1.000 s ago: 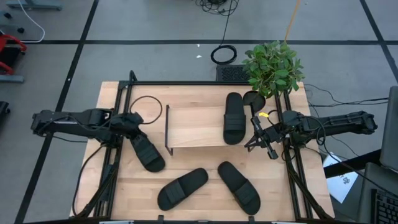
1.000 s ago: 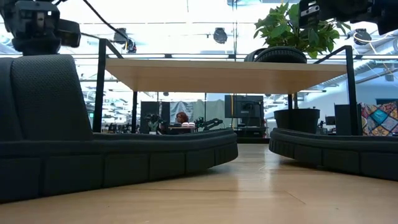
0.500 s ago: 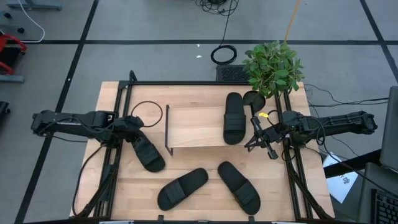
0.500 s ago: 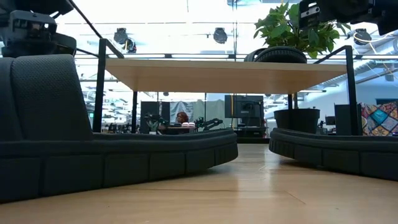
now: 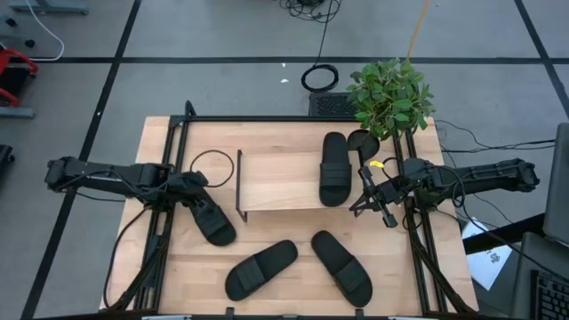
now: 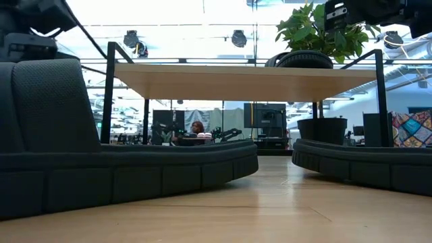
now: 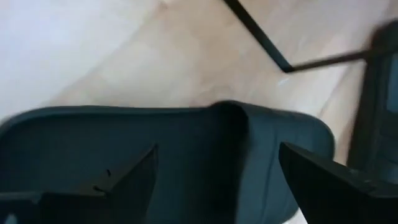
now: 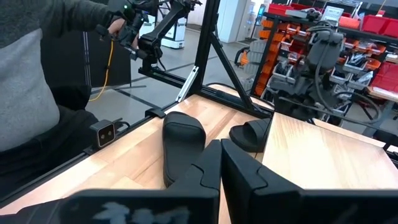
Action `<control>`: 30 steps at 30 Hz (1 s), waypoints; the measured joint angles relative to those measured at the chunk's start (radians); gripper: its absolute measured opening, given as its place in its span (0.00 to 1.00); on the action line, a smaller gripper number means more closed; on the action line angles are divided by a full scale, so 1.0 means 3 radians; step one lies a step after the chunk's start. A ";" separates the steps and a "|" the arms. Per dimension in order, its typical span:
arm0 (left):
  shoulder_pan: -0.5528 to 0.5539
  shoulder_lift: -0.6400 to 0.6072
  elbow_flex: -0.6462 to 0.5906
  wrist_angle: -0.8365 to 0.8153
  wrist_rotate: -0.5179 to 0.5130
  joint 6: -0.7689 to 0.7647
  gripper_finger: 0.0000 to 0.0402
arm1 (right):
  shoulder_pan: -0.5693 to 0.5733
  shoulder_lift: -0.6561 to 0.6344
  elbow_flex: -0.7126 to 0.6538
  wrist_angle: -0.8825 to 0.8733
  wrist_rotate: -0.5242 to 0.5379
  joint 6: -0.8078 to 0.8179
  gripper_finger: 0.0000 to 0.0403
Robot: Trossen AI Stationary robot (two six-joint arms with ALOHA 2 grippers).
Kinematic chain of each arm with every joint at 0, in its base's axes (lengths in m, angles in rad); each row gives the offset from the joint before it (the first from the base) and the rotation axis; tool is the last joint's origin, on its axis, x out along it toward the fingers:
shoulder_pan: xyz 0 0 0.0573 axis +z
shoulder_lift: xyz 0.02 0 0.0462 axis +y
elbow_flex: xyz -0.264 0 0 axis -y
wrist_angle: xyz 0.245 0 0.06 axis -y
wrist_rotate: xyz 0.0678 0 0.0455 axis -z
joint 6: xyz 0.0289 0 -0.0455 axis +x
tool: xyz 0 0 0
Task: Pick and place slides into the shelf
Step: Put the black slides on the shelf
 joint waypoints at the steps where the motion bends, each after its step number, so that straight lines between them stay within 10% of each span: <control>1: -0.0029 0.0000 -0.0032 0.0038 0.0016 0.0013 0.80 | 0.0000 0.0000 0.0000 0.0000 -0.0001 0.0002 0.00; 24: -0.0344 -0.0004 -0.0905 0.1773 0.0717 0.0006 0.76 | -0.0001 0.0001 0.0000 0.0001 0.0000 0.0003 0.00; 30: -0.0344 -0.0002 -0.0744 0.1917 0.0825 0.0227 0.49 | -0.0001 0.0000 0.0000 0.0003 -0.0001 0.0005 0.00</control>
